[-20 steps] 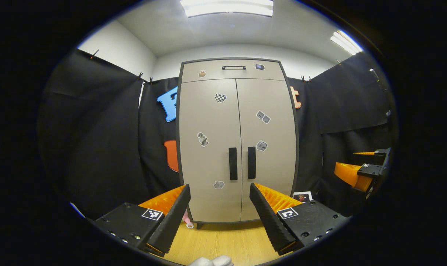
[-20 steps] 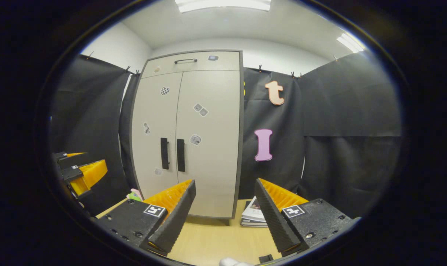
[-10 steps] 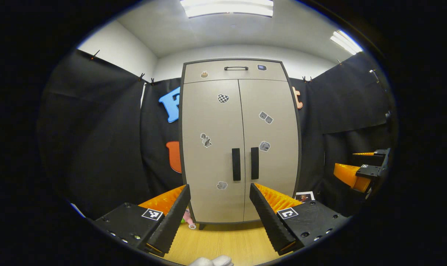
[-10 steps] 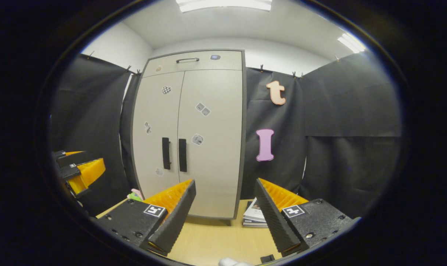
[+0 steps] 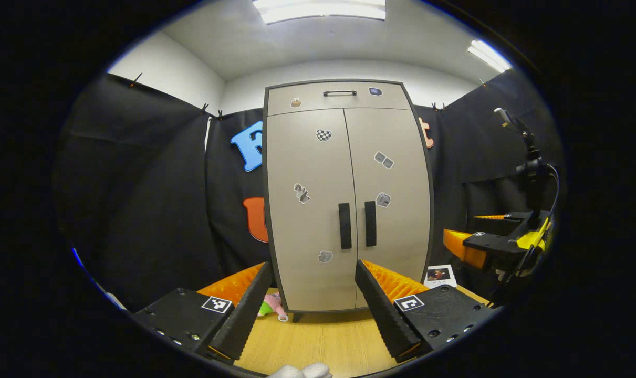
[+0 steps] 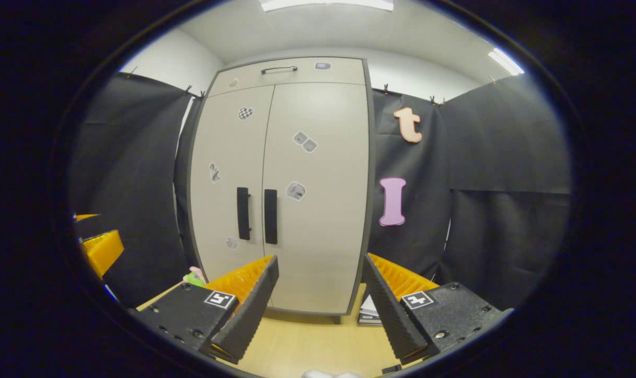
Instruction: Open the right door of the double-door shoe cabinet with the right hand, and open the left door with the left hand.
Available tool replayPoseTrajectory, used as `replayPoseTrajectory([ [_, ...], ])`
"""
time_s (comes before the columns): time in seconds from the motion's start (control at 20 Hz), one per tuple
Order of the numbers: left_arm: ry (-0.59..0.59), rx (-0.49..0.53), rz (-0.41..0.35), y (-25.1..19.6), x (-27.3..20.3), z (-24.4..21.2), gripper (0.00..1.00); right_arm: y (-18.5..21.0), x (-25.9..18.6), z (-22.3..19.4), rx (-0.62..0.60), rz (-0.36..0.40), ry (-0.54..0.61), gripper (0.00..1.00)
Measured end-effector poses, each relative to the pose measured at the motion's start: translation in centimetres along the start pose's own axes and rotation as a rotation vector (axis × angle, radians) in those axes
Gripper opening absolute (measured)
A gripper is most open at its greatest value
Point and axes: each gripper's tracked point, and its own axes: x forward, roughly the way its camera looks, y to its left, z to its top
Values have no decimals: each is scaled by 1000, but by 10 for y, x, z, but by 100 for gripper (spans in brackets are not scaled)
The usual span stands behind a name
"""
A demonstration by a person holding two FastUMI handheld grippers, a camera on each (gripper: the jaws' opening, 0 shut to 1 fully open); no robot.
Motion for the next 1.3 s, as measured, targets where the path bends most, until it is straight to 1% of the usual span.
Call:
replayPoseTrajectory([
  [0.2,8,13,24,10,-9,-2,96,36,42,2,-18,45,-2,100],
  [0.35,5,14,57,21,-16,-1,96,56,75,8,-4,61,-9,100],
  [0.7,19,15,170,63,-23,-4,96,89,155,16,-2,62,-3,99],
  [0.85,28,6,205,78,-23,-7,96,94,191,14,10,35,7,98],
  [0.9,33,4,211,81,-20,-7,96,94,199,11,12,28,27,98],
  [1.05,40,9,223,83,-17,-9,96,95,223,6,26,15,59,95],
  [1.1,43,10,225,83,-17,-10,96,95,228,6,28,12,60,92],
  [1.15,45,10,225,83,-16,-10,96,93,231,7,29,0,60,91],
  [1.25,50,12,222,84,-14,-10,96,94,240,8,46,-1,75,84],
  [1.3,50,17,223,84,-13,-10,96,94,240,10,57,-12,73,79],
])
